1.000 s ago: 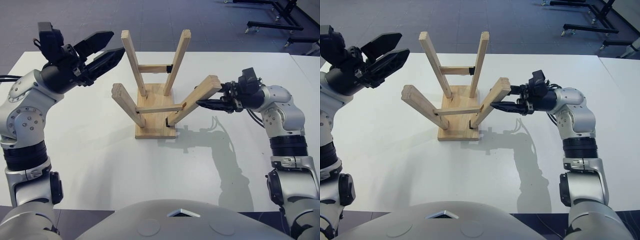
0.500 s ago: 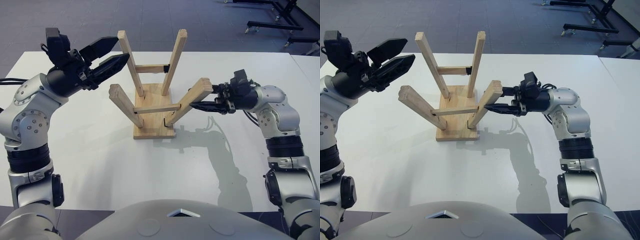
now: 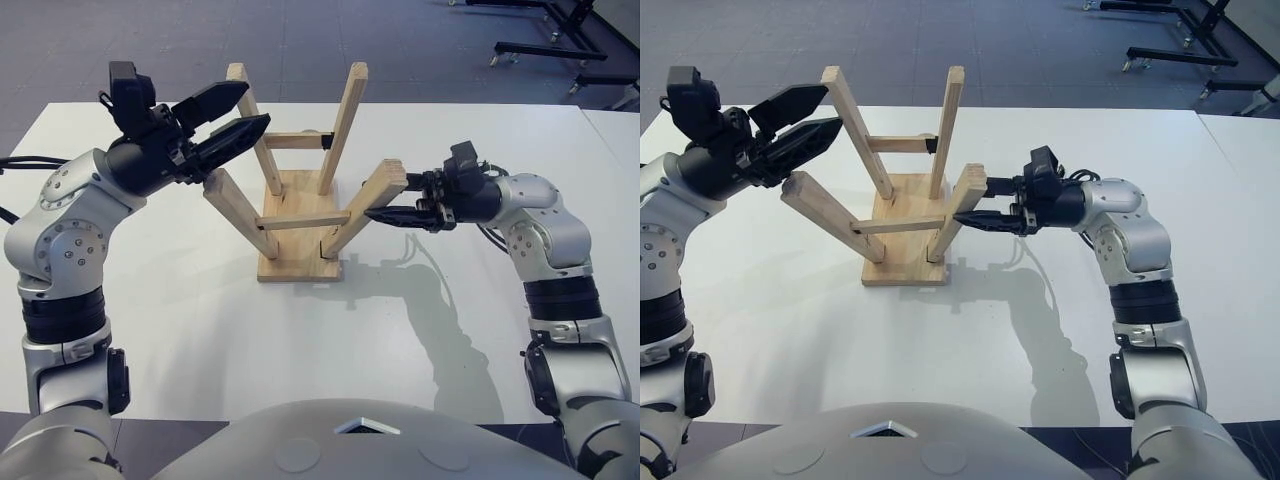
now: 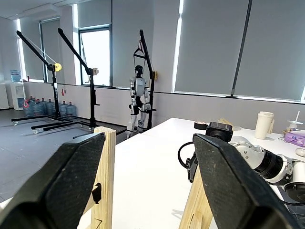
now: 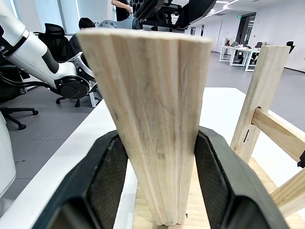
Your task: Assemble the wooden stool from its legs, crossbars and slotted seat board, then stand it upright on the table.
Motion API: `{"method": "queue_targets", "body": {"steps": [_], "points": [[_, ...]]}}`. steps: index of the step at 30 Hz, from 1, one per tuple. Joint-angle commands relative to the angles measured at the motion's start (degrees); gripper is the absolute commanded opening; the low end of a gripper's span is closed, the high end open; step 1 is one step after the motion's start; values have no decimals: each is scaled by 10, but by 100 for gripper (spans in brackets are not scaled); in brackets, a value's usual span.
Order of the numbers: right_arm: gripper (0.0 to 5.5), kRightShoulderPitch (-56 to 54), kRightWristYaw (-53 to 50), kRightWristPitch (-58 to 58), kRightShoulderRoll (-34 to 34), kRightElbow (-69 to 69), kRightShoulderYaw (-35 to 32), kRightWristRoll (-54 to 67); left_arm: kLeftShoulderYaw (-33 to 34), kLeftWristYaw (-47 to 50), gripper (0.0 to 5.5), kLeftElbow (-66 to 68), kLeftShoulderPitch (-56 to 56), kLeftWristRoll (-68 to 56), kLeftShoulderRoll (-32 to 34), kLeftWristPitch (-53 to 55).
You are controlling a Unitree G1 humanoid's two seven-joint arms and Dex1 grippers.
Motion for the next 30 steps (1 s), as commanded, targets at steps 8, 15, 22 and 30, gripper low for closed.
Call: {"method": "queue_targets", "body": {"steps": [8,15,22,30], "points": [[233,14,-40,-22,11,-39,6,-28,-13,-8,337,14,-21,6,5,9],[349,32,-64,-18,12,-62,0,-18,-5,-3,337,8,-14,2,7,8],[430,37,-117,22,24,-105,-51,49,7,8,337,11,-29,-11,-1,10],[430,88,-242,69,65,-228,-109,153,23,43,337,-10,-24,-34,-9,15]]}}
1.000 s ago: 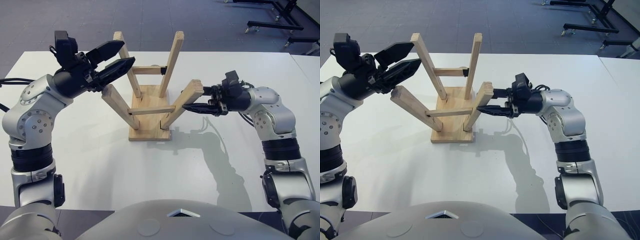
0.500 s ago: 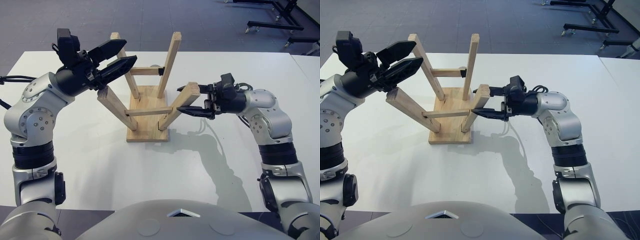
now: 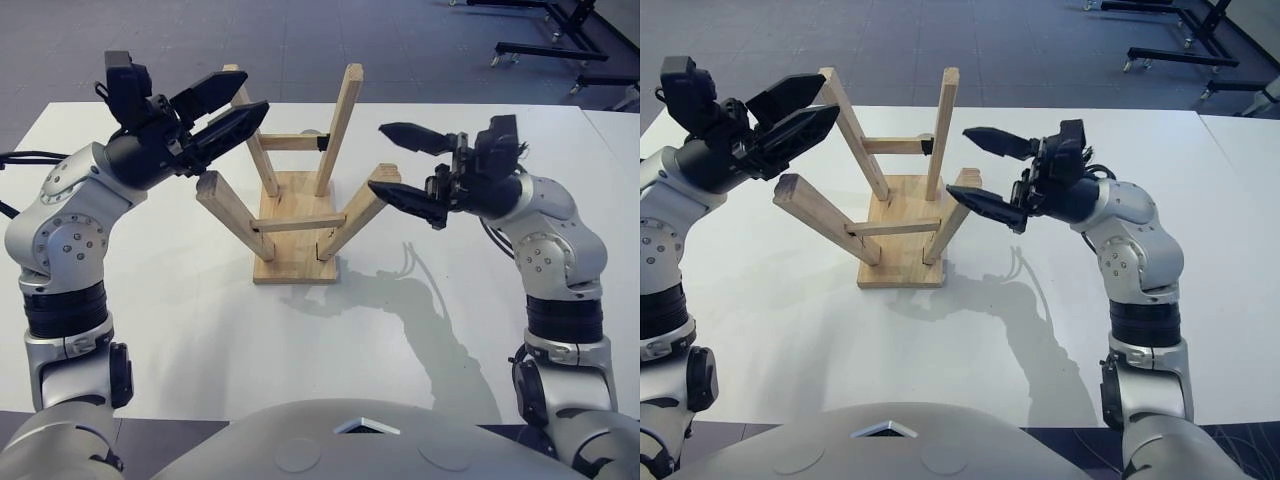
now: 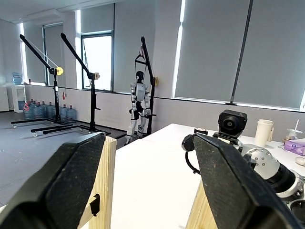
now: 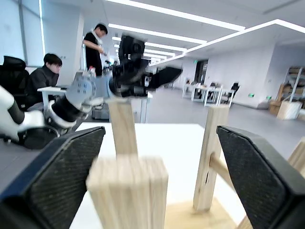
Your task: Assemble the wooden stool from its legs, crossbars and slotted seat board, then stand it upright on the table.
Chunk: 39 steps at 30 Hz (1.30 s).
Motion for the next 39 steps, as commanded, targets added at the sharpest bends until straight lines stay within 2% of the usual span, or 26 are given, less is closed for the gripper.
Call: {"method": "queue_targets", "body": {"steps": [1,8,11,14,16,20,23,27,33,39], "points": [[430,59,-54,31,16,-90,-15,55,17,26,337,-27,-3,-14,1,11],[430,98,-139,37,23,-194,-14,79,62,122,337,-79,43,-12,-17,-5],[430,79,-170,39,23,-200,-25,98,112,164,337,-84,101,1,-20,-16],[430,56,-186,41,4,-192,-62,140,174,148,337,-66,205,40,4,-34],[430,30,-201,44,-5,-182,-81,165,180,112,337,-42,284,100,28,-58],[430,-22,-214,49,-16,-151,-79,174,57,80,337,13,375,274,59,-126],[430,-44,-212,51,-12,-135,-62,162,-33,80,337,36,378,349,42,-154],[430,-70,-209,55,-9,-124,-43,158,-109,97,337,58,356,402,5,-167],[430,-102,-207,53,-10,-108,-38,155,-181,117,337,127,316,490,-6,-190],[430,-103,-207,47,-14,-125,-31,132,-198,84,337,52,322,459,-2,-158]]}}
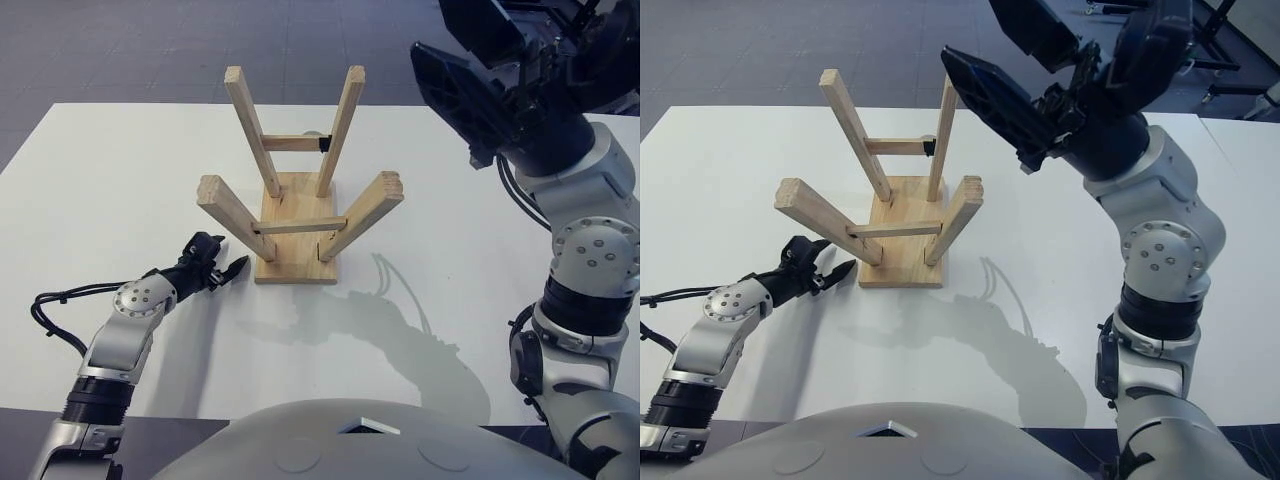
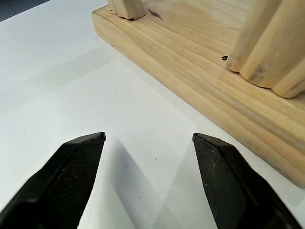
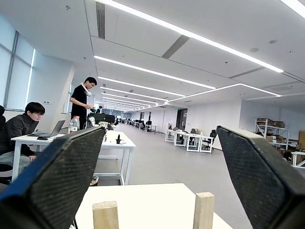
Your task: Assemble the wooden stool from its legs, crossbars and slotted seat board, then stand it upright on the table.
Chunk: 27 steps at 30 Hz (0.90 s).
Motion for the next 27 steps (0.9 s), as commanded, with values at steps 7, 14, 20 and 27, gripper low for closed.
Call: {"method": "queue_targets", "body": {"steps": [7,14,20,27], "points": [[430,23,13,-12,-20,-63,34,-72,-7,-45,337,-99,30,-44,9,91],[430,43,16,-54,-23,-99,64,-165,5,-42,337,-99,1,-70,-7,110],[430,44,-26,-59,-8,-123,85,-205,-32,-38,337,-85,-28,-66,-38,117],[430,37,-32,-91,-17,-127,112,-288,-52,-26,337,-81,-29,-61,-62,118]]}}
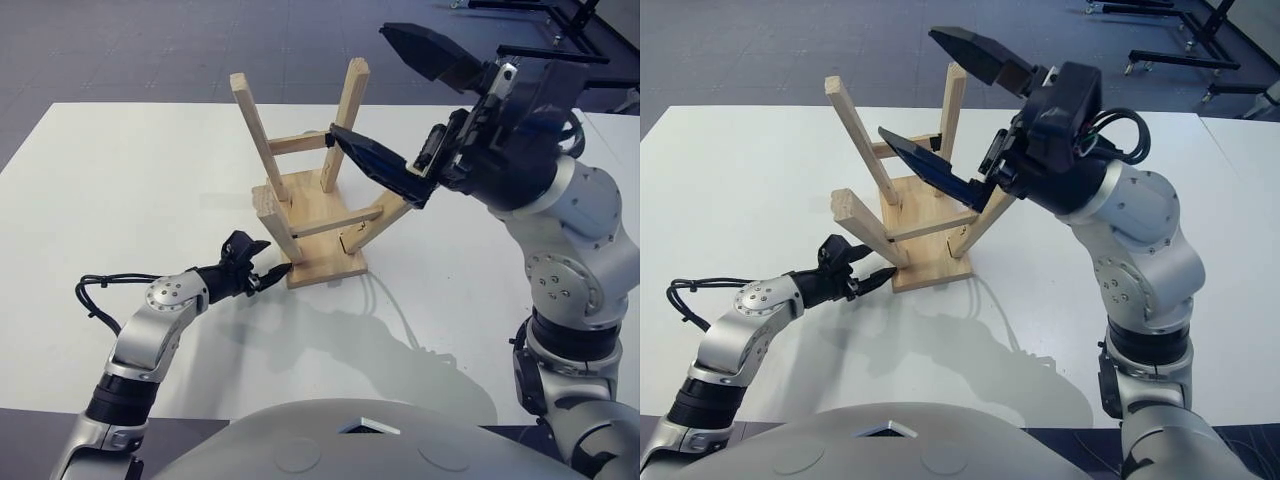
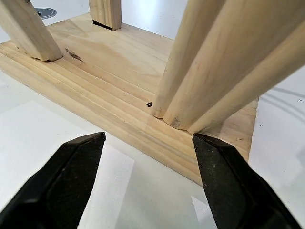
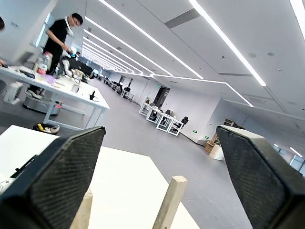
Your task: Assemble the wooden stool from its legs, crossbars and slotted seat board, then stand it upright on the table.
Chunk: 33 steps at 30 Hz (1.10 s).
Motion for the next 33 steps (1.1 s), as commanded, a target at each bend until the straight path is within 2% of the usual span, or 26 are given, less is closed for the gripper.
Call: {"method": "queue_targets", "body": {"steps": [1,9,19,26,33], "points": [[430,-7,-3,-31,-12,7,12,-66,-10,11,337,7,-10,8,-12,4],[430,19,-38,-134,-27,42,74,-306,-14,51,337,49,-55,15,-76,-18],[430,94,-95,-184,-36,45,117,-512,3,46,337,30,-37,9,-68,-11],[430,143,-130,-188,-17,49,126,-607,-1,45,337,15,-21,11,-65,-5],[430,132,-131,-166,-2,68,120,-640,-8,45,337,13,-16,14,-68,-4]]}}
